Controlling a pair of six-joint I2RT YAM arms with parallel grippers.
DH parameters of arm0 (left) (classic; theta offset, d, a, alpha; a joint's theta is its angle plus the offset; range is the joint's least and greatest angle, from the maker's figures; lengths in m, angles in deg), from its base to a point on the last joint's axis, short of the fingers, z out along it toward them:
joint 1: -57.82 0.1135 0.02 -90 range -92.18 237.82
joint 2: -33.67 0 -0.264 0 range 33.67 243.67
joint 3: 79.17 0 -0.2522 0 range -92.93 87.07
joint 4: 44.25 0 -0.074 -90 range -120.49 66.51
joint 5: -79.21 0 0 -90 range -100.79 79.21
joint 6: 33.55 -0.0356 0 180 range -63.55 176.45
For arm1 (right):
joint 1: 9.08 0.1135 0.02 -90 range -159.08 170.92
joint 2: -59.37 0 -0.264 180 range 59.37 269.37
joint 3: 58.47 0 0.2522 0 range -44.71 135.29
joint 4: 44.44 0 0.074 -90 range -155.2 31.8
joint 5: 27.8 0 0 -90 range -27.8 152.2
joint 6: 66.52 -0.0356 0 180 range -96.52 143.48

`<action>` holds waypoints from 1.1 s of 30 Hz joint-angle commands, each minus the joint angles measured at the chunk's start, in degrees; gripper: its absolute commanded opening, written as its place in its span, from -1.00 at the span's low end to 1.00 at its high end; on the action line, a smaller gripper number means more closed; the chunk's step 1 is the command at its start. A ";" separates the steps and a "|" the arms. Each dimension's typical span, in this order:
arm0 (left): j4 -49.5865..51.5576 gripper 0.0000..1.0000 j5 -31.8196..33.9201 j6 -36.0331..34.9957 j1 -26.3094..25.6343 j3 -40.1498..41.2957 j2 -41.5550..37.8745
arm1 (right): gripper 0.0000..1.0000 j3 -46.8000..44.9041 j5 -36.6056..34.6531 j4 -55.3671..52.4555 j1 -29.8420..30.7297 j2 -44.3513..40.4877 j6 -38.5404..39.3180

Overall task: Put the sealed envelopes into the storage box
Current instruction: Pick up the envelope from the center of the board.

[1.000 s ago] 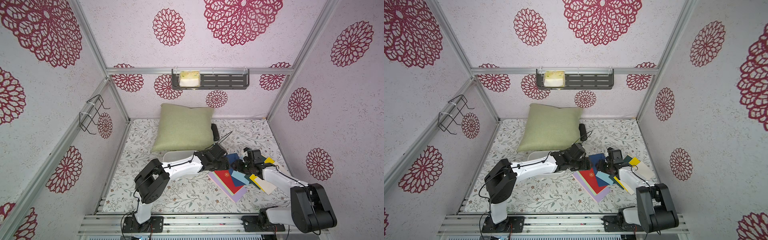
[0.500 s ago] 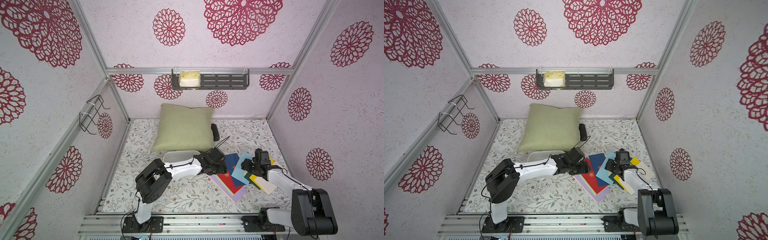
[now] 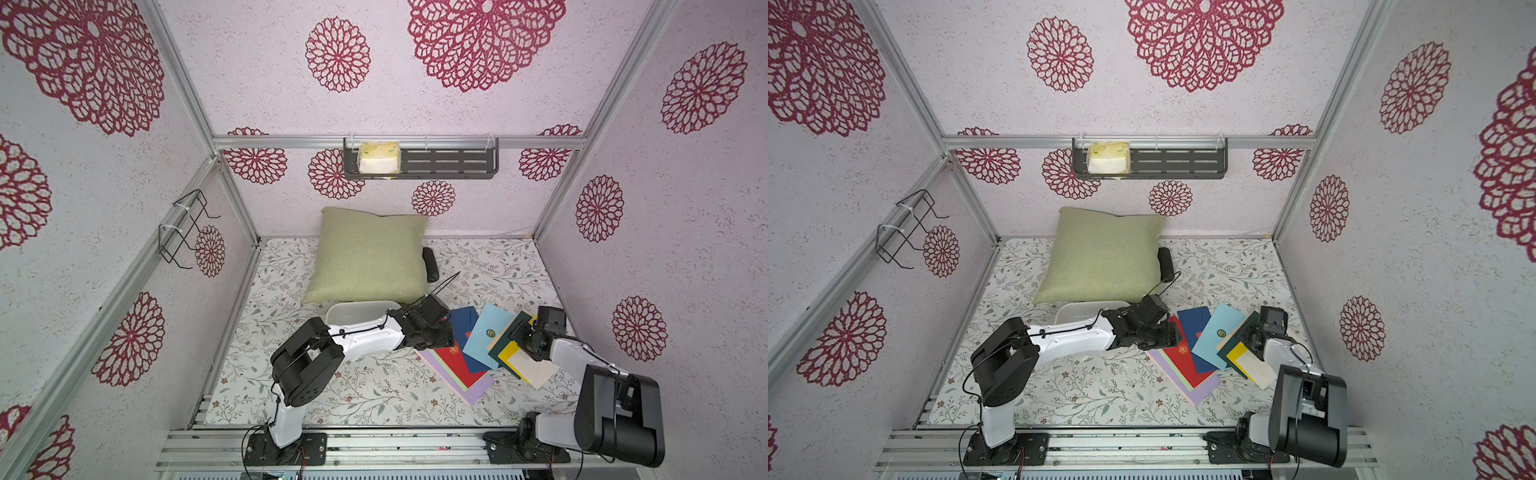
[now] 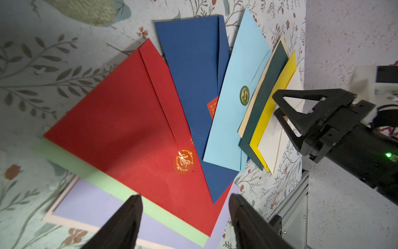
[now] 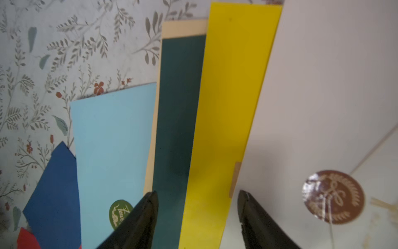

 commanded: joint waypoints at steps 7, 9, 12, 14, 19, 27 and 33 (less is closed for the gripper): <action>-0.90 0.43 1.27 -1.26 0.37 1.43 -0.71 | 0.21 2.56 8.62 -1.77 12.50 4.95 0.75; -1.15 0.43 1.07 -1.42 0.42 1.36 -0.78 | 0.20 3.43 9.75 -2.12 17.26 5.18 0.77; -1.71 0.43 0.91 -1.69 0.49 1.34 -1.00 | 0.19 4.61 11.35 -1.83 21.88 3.95 1.24; -1.95 0.42 0.67 -1.96 0.51 1.37 -1.16 | 0.19 5.45 13.53 -2.20 22.97 2.25 2.98; -2.18 0.42 0.68 -2.30 0.60 1.34 -1.42 | 0.25 5.68 4.58 -4.56 19.17 -1.85 5.04; -2.99 0.40 -1.25 -2.70 0.69 -1.29 0.59 | 0.25 4.18 4.73 -4.71 12.89 1.13 4.46; -2.57 0.40 -3.43 -3.83 0.82 -5.24 5.66 | 0.19 2.57 9.01 -3.18 18.07 4.40 4.76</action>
